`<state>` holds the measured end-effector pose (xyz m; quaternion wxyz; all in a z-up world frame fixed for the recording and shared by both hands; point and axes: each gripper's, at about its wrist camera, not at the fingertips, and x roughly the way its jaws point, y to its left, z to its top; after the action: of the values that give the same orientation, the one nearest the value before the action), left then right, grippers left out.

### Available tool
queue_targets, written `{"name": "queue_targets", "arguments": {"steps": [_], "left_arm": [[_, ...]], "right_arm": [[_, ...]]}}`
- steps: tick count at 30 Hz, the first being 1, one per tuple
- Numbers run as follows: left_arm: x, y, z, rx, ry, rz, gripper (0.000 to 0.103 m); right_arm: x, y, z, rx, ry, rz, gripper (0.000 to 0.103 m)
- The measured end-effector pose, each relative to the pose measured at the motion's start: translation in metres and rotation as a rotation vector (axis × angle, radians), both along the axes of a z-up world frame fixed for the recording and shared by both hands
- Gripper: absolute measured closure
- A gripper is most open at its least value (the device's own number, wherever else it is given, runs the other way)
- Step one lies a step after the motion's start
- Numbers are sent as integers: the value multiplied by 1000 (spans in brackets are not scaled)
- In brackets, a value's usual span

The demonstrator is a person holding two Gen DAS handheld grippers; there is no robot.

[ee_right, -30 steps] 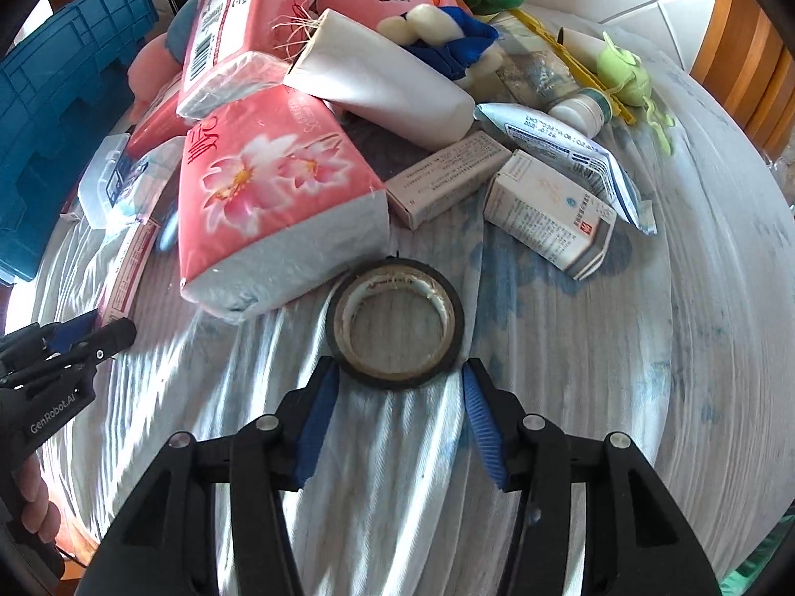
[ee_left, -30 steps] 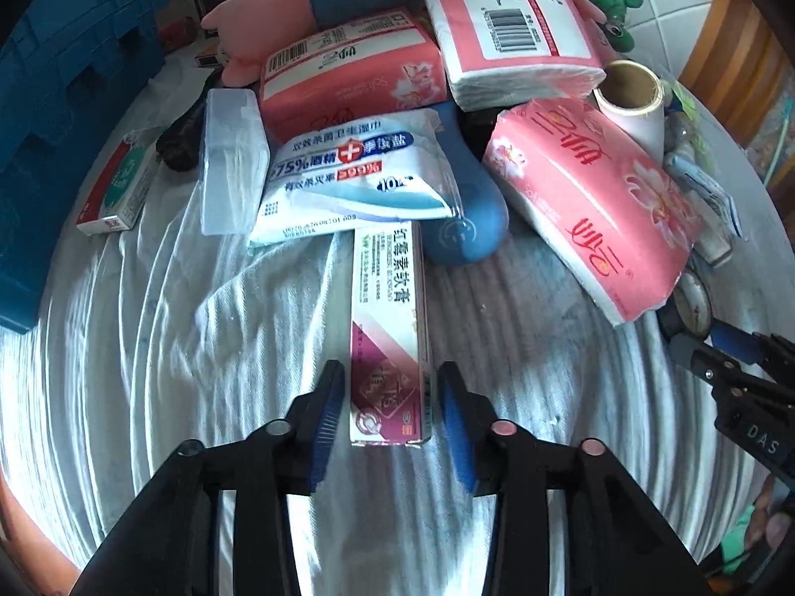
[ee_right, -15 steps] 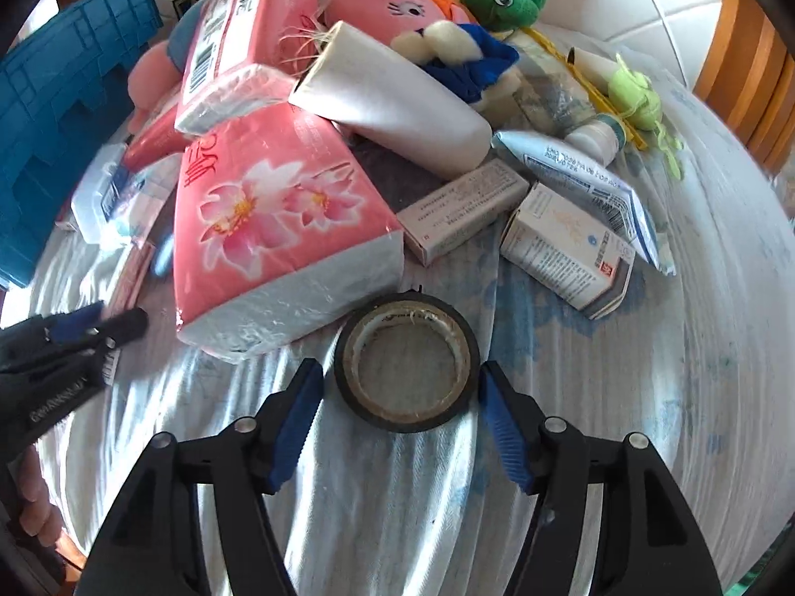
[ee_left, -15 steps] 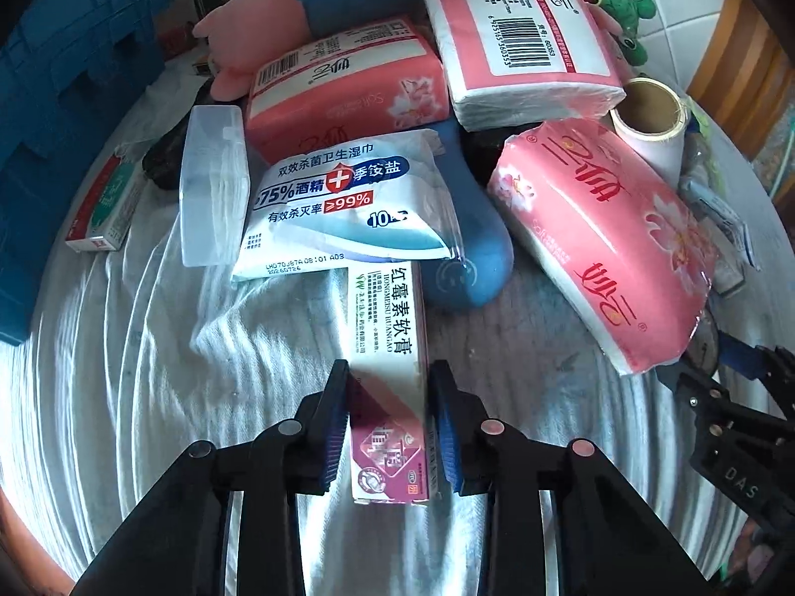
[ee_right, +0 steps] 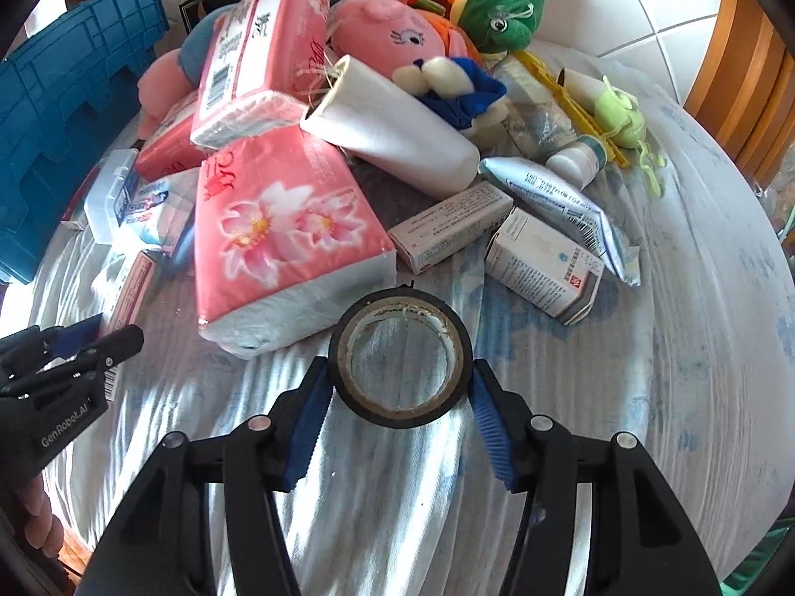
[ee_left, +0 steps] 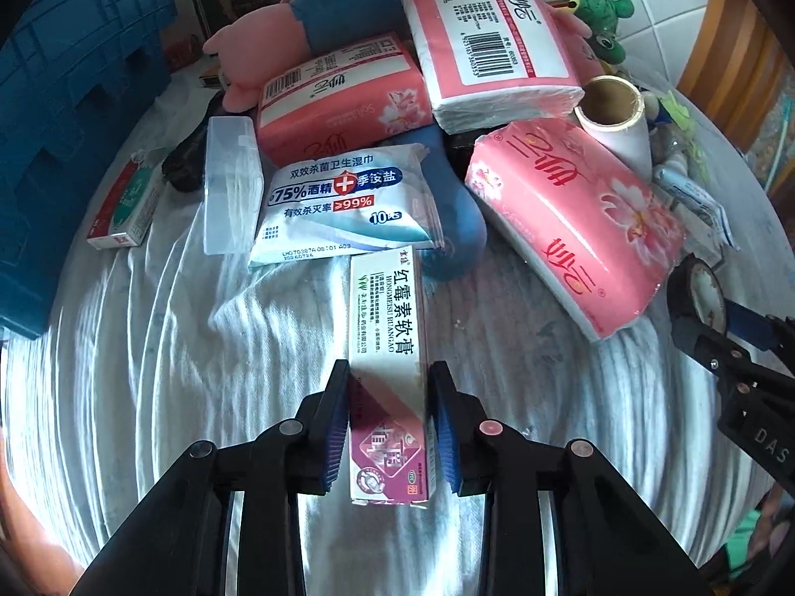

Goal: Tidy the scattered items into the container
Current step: 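Close the right gripper on the black tape roll while the left gripper holds the ointment box, then carry the ointment box and tape roll over the blue crate with both grippers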

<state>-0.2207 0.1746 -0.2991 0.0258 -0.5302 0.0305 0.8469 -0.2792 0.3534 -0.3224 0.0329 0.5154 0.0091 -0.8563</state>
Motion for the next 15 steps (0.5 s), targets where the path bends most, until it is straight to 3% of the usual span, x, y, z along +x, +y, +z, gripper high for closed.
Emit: {"name": "queue_targets", "arguments": {"steps": [3,5,9,10,15], "left_arm": [[7,2,10,0,24,2,72],[11,3,20,0,47,10,72],[17,-1,45,-8,95,30,72],[18,15,51,-9,106,38,72],[18,14,76,-16,163,90,72]], "right_arm": [[13,27,29,3,19,15,48],[15,40,32,1,33,23,48],[70,18,65,-9,84,48,48],[75,15,71,-12,98,59,48],[77,1,102,-24,171,143,48]]}}
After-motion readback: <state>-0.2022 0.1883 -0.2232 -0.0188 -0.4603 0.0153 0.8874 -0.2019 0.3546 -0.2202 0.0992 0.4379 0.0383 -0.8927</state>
